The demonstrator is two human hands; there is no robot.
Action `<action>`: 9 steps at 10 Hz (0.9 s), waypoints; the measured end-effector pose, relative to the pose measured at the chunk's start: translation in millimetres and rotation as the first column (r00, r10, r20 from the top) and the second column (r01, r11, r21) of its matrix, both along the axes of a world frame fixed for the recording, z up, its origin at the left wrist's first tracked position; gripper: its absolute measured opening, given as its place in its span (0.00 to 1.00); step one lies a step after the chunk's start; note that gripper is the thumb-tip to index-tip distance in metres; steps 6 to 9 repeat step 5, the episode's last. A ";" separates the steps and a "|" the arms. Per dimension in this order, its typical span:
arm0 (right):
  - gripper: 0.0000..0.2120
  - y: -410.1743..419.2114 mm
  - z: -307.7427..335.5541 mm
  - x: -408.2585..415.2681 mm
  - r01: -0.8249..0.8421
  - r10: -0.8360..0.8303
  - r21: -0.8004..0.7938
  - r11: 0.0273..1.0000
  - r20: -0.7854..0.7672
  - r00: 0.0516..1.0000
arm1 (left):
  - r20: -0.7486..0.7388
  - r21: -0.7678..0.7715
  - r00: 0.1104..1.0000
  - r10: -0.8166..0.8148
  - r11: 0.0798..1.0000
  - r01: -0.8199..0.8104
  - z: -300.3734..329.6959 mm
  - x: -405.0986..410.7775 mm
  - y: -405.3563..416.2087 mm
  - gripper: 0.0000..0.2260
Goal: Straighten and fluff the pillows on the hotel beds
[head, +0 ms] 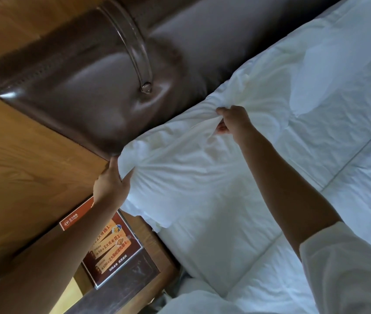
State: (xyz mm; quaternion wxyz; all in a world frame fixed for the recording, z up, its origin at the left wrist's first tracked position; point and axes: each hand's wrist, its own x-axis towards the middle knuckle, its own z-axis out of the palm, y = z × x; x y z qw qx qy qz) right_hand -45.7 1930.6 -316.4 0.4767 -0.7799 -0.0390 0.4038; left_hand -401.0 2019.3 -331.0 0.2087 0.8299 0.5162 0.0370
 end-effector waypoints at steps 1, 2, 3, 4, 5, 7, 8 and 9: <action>0.10 -9.3 6.9 -7.2 -0.054 0.054 -0.009 0.998 -0.012 0.998 | -0.073 -0.091 0.996 -0.043 0.995 0.036 3.4 -5.8 4.2 0.29; 0.10 -25.5 18.1 -17.7 -0.080 0.080 0.004 0.997 -0.037 0.996 | -0.113 -0.152 0.987 -0.117 0.983 0.099 16.5 -12.5 11.9 0.32; 0.08 -43.5 35.8 -25.3 -0.072 0.074 0.035 0.997 -0.045 0.996 | -0.147 -0.183 0.970 -0.194 0.969 0.166 32.0 -20.9 19.1 0.34; 0.07 -64.0 57.9 -34.5 -0.053 0.054 0.072 0.996 -0.015 0.998 | -0.090 -0.146 0.961 -0.261 0.958 0.247 48.7 -31.7 16.1 0.34; 0.06 -82.5 78.8 -50.5 -0.032 0.027 0.135 0.990 0.040 0.999 | -0.046 -0.043 0.935 -0.350 0.936 0.349 61.4 -41.0 9.8 0.36; 0.06 -82.5 78.8 -50.5 -0.032 0.027 0.135 0.990 0.040 0.999 | -0.046 -0.043 0.935 -0.350 0.936 0.349 61.4 -41.0 9.8 0.36; 0.06 -82.5 78.8 -50.5 -0.032 0.027 0.135 0.990 0.040 0.999 | -0.046 -0.043 0.935 -0.350 0.936 0.349 61.4 -41.0 9.8 0.36; 0.06 -82.5 78.8 -50.5 -0.032 0.027 0.135 0.990 0.040 0.999 | -0.046 -0.043 0.935 -0.350 0.936 0.349 61.4 -41.0 9.8 0.36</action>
